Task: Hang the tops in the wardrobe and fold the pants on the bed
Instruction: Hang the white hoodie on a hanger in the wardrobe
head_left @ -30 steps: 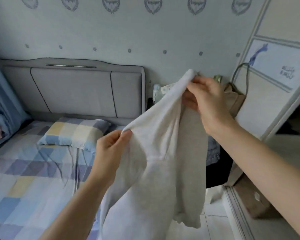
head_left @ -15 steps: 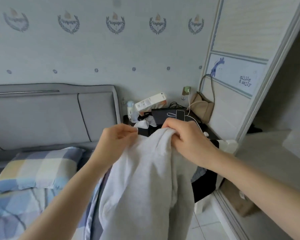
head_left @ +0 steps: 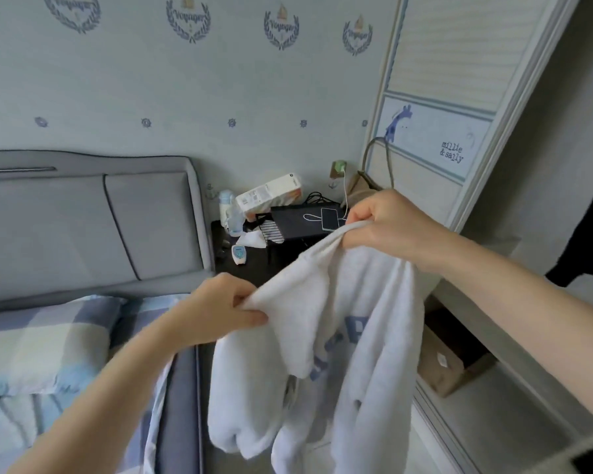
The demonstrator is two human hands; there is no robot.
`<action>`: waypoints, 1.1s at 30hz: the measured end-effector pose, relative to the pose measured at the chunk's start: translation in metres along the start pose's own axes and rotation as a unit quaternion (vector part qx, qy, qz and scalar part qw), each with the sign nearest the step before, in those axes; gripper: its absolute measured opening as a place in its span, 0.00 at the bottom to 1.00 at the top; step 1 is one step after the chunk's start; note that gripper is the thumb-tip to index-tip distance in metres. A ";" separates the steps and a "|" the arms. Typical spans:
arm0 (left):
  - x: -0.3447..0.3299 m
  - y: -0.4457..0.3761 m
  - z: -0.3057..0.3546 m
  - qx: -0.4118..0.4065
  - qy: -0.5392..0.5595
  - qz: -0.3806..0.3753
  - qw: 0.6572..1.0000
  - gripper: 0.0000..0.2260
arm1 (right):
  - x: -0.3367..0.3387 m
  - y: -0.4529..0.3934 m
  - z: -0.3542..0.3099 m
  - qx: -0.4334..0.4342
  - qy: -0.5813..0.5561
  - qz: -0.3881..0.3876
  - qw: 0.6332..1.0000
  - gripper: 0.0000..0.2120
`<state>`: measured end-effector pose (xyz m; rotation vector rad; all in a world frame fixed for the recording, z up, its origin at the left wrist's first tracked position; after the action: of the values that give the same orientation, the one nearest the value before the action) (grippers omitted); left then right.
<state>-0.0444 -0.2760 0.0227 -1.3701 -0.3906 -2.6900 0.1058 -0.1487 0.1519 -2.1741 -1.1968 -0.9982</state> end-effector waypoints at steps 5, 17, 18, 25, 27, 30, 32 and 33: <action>0.055 -0.015 0.007 -0.060 0.033 -0.007 0.998 0.05 | -0.019 0.010 0.029 -0.042 -0.002 -0.119 0.992 0.04; 0.025 -0.103 0.064 -0.109 -0.035 0.174 0.978 0.17 | -0.004 0.057 0.094 -0.081 -0.536 0.067 0.838 0.14; 0.017 -0.105 0.055 -0.082 -0.009 0.178 0.980 0.15 | 0.003 0.062 0.102 -0.085 -0.560 0.097 0.819 0.15; -0.081 -0.127 0.022 0.097 0.066 -0.144 0.983 0.14 | 0.028 0.087 0.135 -0.075 -0.648 0.179 0.736 0.17; -0.124 -0.117 0.028 0.147 0.217 -0.266 0.928 0.21 | 0.035 0.087 0.136 -0.065 -0.649 0.172 0.738 0.18; -0.154 -0.127 0.039 0.173 0.331 -0.281 0.884 0.32 | 0.048 0.087 0.134 -0.052 -0.622 0.154 0.766 0.16; -0.142 -0.148 0.042 0.169 0.306 -0.176 0.920 0.30 | 0.060 0.089 0.136 -0.043 -0.599 0.147 0.786 0.13; -0.127 -0.162 0.046 0.150 0.258 -0.099 0.949 0.24 | 0.067 0.091 0.140 -0.040 -0.589 0.147 0.793 0.13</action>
<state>0.0344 -0.1113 -0.0833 -0.5425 -0.8645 -2.8449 0.2600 -0.0652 0.1117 -2.9702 -1.1396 0.6325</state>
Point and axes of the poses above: each hand's wrist, its own y-axis away from the middle knuckle, its own x-axis out of the back of the hand, z = x × y, the point moved 10 cm from there along -y, towards the middle knuckle, and after that the axes turned 11 degrees about -z, right-handed, at the moved point
